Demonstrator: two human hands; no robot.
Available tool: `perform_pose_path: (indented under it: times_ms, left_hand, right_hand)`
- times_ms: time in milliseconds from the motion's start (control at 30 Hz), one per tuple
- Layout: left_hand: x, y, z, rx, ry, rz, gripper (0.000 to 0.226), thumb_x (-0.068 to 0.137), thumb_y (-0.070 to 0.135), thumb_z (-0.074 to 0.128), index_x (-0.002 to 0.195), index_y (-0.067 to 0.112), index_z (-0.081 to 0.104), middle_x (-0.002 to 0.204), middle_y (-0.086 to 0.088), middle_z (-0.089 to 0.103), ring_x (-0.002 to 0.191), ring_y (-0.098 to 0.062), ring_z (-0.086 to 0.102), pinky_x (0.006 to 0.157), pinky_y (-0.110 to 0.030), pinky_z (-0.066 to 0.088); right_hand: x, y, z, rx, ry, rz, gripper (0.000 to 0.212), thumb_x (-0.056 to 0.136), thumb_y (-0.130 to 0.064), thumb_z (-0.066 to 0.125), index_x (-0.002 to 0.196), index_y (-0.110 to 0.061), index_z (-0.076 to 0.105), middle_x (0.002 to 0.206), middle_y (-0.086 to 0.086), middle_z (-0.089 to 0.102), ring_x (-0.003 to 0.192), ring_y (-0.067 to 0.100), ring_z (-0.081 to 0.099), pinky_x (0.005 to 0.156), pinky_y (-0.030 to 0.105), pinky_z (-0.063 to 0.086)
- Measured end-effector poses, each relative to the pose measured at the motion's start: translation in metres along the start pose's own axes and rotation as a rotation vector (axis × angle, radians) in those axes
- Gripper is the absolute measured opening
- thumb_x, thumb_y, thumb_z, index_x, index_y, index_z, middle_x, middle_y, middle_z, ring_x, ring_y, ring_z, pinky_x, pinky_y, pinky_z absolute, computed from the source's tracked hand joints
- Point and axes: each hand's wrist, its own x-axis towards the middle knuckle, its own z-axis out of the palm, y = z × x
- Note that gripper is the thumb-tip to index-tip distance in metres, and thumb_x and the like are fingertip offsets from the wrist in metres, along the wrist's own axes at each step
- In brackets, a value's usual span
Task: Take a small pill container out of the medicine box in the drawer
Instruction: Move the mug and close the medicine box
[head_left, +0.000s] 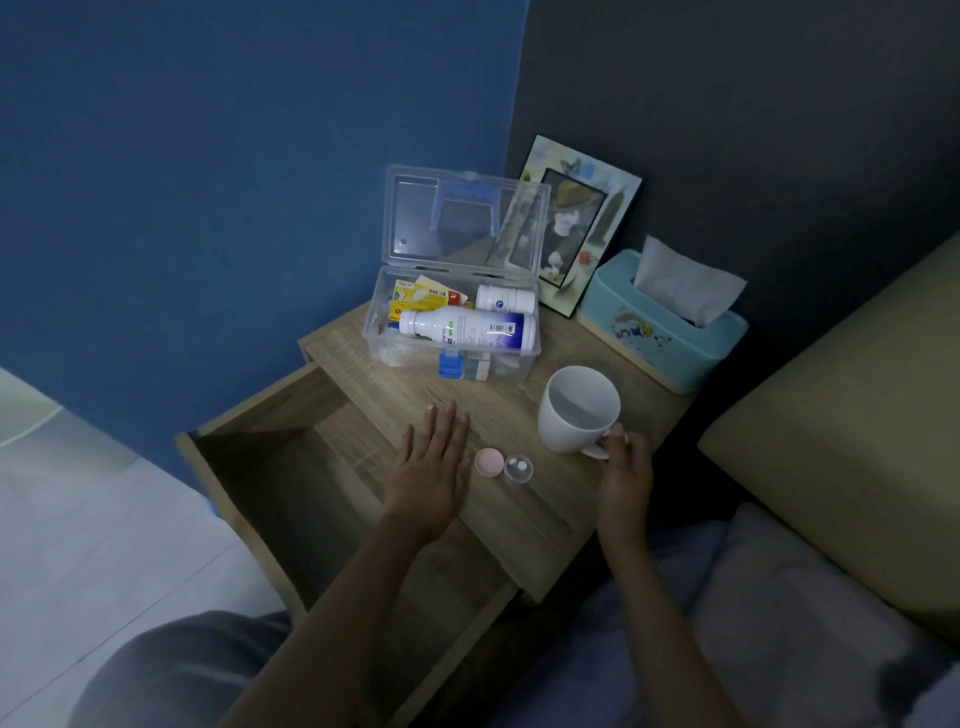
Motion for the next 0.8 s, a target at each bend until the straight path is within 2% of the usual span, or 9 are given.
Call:
perform_pose_path:
  times_ms: [100, 200, 233, 300, 367, 433, 533, 700, 800]
  left_hand:
    - [0.0, -0.001, -0.011, -0.067, -0.042, 0.025, 0.061, 0.101, 0.043, 0.019, 0.154, 0.02, -0.001, 0.164, -0.003, -0.007, 0.151, -0.024, -0.009, 0.121, -0.041, -0.001]
    - [0.0, -0.008, -0.034, -0.248, -0.064, 0.011, 0.061, 0.101, 0.039, 0.03, 0.154, 0.018, 0.011, 0.163, -0.007, 0.013, 0.151, -0.025, 0.011, 0.12, -0.037, 0.018]
    - [-0.001, -0.011, -0.043, -0.283, -0.021, -0.011, 0.057, 0.1, 0.037, 0.033, 0.153, 0.018, 0.021, 0.157, -0.009, 0.03, 0.145, -0.026, 0.03, 0.113, -0.036, 0.031]
    - [0.001, -0.018, -0.063, -0.254, 0.142, -0.03, 0.047, 0.099, 0.033, 0.039, 0.143, 0.018, 0.042, 0.128, -0.009, 0.061, 0.112, -0.021, 0.06, 0.088, -0.032, 0.05]
    - [0.009, -0.022, -0.084, -0.203, 0.312, -0.053, 0.035, 0.097, 0.031, 0.044, 0.126, 0.02, 0.059, 0.105, -0.004, 0.067, 0.086, -0.015, 0.063, 0.068, -0.026, 0.051]
    - [0.024, -0.027, -0.103, -0.205, 0.443, -0.103, 0.029, 0.095, 0.03, 0.048, 0.115, 0.018, 0.066, 0.099, -0.004, 0.067, 0.079, -0.015, 0.062, 0.059, -0.023, 0.046]
    - [0.05, -0.042, -0.127, -0.297, 0.528, -0.184, 0.033, 0.095, 0.029, 0.05, 0.117, 0.011, 0.066, 0.11, -0.011, 0.064, 0.099, -0.025, 0.062, 0.073, -0.033, 0.05]
    - [0.086, -0.067, -0.132, -0.364, 0.267, -0.312, 0.05, 0.098, 0.028, 0.044, 0.14, 0.0, 0.042, 0.148, -0.02, 0.039, 0.136, -0.035, 0.038, 0.112, -0.042, 0.035]
    - [0.094, -0.076, -0.127, -0.586, 0.142, -0.409, 0.06, 0.1, 0.034, 0.039, 0.146, -0.003, 0.03, 0.152, -0.021, 0.035, 0.14, -0.034, 0.034, 0.115, -0.044, 0.029]
  right_hand:
    - [0.003, -0.005, -0.004, 0.022, -0.01, 0.052, 0.015, 0.098, -0.017, 0.049, 0.095, -0.003, 0.055, 0.086, 0.004, 0.057, 0.084, 0.016, 0.054, 0.074, 0.025, 0.042]
    - [0.008, -0.014, -0.01, 0.028, 0.006, 0.035, 0.021, 0.096, -0.019, 0.054, 0.108, -0.004, 0.06, 0.088, -0.007, 0.062, 0.075, -0.01, 0.061, 0.063, 0.002, 0.043]
    - [0.009, -0.021, -0.01, 0.018, 0.022, 0.003, 0.021, 0.095, -0.021, 0.055, 0.109, -0.006, 0.061, 0.089, -0.011, 0.062, 0.073, -0.014, 0.06, 0.061, 0.0, 0.043]
    - [0.016, -0.041, -0.005, 0.01, 0.045, -0.061, 0.022, 0.095, -0.025, 0.055, 0.11, -0.01, 0.062, 0.093, -0.01, 0.063, 0.082, -0.005, 0.061, 0.065, 0.006, 0.045]
    - [0.028, -0.066, 0.009, 0.005, 0.011, -0.13, 0.024, 0.097, -0.028, 0.052, 0.111, -0.012, 0.063, 0.101, -0.008, 0.064, 0.088, -0.006, 0.059, 0.071, 0.006, 0.044]
    - [0.047, -0.093, 0.036, -0.035, -0.08, -0.168, 0.021, 0.097, -0.034, 0.049, 0.098, -0.02, 0.064, 0.092, -0.012, 0.062, 0.076, -0.02, 0.055, 0.067, 0.002, 0.043]
    - [0.084, -0.123, 0.088, -0.245, -0.199, -0.166, 0.032, 0.099, -0.038, 0.041, 0.075, -0.02, 0.053, 0.076, -0.006, 0.054, 0.069, 0.001, 0.052, 0.064, 0.024, 0.038]
    - [0.151, -0.125, 0.159, -0.396, -0.36, -0.067, 0.035, 0.101, -0.03, 0.038, 0.105, 0.0, 0.056, 0.106, 0.018, 0.059, 0.111, 0.032, 0.058, 0.08, 0.03, 0.038]
    - [0.166, -0.128, 0.18, -0.347, -0.369, 0.049, 0.057, 0.101, -0.033, 0.041, 0.145, 0.001, 0.034, 0.15, 0.018, 0.041, 0.136, 0.032, 0.042, 0.106, 0.035, 0.036]
